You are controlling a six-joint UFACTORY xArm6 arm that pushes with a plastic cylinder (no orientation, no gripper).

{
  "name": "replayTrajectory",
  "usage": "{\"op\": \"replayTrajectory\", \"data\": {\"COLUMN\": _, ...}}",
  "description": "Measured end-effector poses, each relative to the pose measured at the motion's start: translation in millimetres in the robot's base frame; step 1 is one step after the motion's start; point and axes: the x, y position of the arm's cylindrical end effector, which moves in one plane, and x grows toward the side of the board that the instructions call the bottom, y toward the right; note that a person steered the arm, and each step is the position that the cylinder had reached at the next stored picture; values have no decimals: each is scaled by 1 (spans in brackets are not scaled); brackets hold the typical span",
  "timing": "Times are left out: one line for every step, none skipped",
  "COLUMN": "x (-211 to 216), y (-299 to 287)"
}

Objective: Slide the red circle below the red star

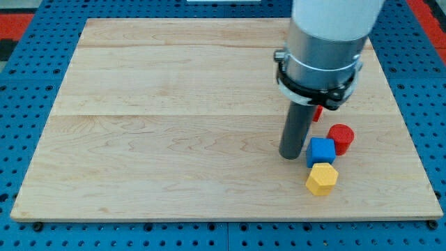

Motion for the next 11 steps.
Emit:
{"op": "replayTrajectory", "data": {"x": -2, "y": -13}}
{"op": "replayTrajectory", "data": {"x": -20, "y": 15}}
{"op": "replayTrajectory", "data": {"x": -57, "y": 48}}
{"op": "replayTrajectory", "data": {"x": -57, "y": 58}}
{"op": "replayTrajectory", "data": {"x": -60, "y": 86}}
{"op": "replayTrajectory", "data": {"x": -60, "y": 109}}
{"op": "replayTrajectory", "data": {"x": -38, "y": 119}}
{"op": "replayTrajectory", "data": {"x": -19, "y": 120}}
{"op": "replayTrajectory", "data": {"x": -7, "y": 121}}
{"op": "replayTrajectory", "data": {"x": 20, "y": 134}}
{"op": "replayTrajectory", "data": {"x": 33, "y": 122}}
